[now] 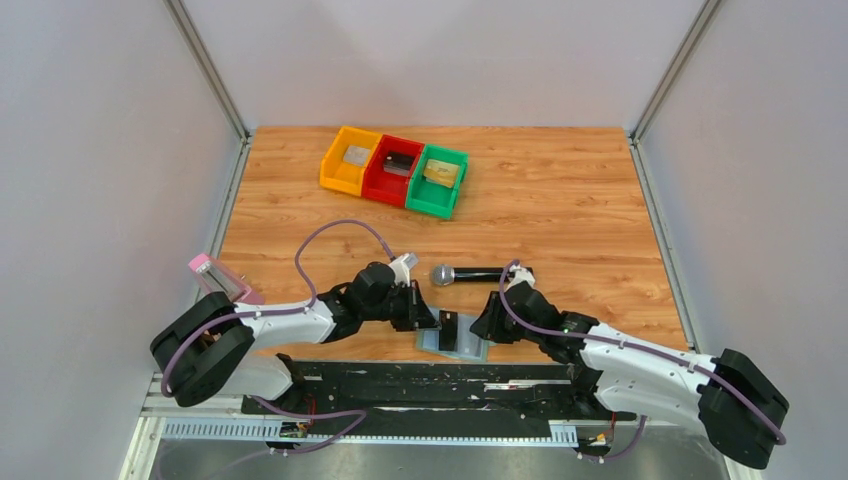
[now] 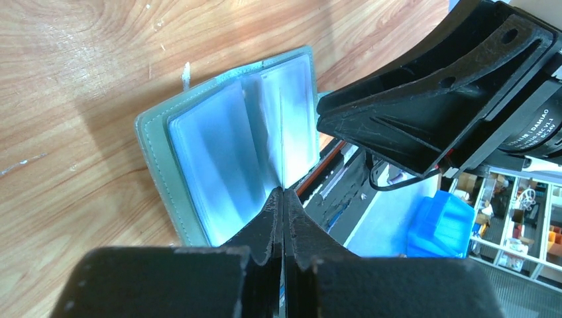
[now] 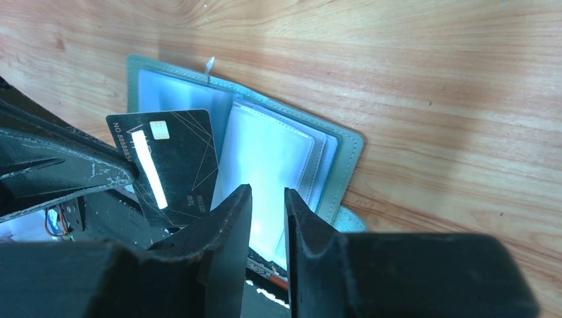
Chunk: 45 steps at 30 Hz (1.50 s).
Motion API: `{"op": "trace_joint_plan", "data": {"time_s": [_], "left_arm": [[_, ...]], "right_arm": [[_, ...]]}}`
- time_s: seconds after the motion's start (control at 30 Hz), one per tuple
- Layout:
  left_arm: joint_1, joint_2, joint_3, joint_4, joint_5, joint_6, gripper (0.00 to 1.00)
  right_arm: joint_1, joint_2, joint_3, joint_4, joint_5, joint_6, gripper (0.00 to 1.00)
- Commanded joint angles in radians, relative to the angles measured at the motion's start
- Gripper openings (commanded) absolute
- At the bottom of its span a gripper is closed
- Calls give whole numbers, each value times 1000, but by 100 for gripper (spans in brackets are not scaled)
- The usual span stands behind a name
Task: Take the credit cards out of the card holder
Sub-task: Remove the credit card from the card holder.
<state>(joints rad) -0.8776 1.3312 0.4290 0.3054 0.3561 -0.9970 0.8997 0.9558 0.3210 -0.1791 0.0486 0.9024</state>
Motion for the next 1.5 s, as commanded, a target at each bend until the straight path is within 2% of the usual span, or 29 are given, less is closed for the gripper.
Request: {"op": "trace_joint_plan", "data": {"time_s": [0.0, 0.13, 0.37, 0.7, 0.83, 1.03, 1.13, 1.27, 1.47], "left_arm": [[-6, -33, -4, -18, -24, 29, 0], [-6, -29, -4, -13, -19, 26, 0], [-6, -82, -9, -25, -21, 19, 0], [-6, -191, -7, -77, -46, 10, 0], [-5, -226, -18, -47, -42, -16, 0], [-6, -298, -27, -28, -49, -33, 0], [-6, -332, -31, -29, -58, -36, 0], [-5, -351, -34, -29, -60, -34, 0], [-6, -352, -36, -43, -60, -15, 0]], "right_arm": [[-5, -36, 44, 46, -59, -47, 29], [-5, -29, 46, 118, -110, -55, 34], [-10, 12, 57, 170, -151, -134, 52], [-44, -22, 21, 335, -341, -241, 80], [-45, -7, 21, 366, -369, -242, 82], [-46, 0, 9, 392, -422, -253, 75], [-47, -12, -5, 425, -462, -255, 65], [-51, -44, -20, 457, -493, -253, 45], [-65, -120, -38, 433, -516, -288, 5]]}}
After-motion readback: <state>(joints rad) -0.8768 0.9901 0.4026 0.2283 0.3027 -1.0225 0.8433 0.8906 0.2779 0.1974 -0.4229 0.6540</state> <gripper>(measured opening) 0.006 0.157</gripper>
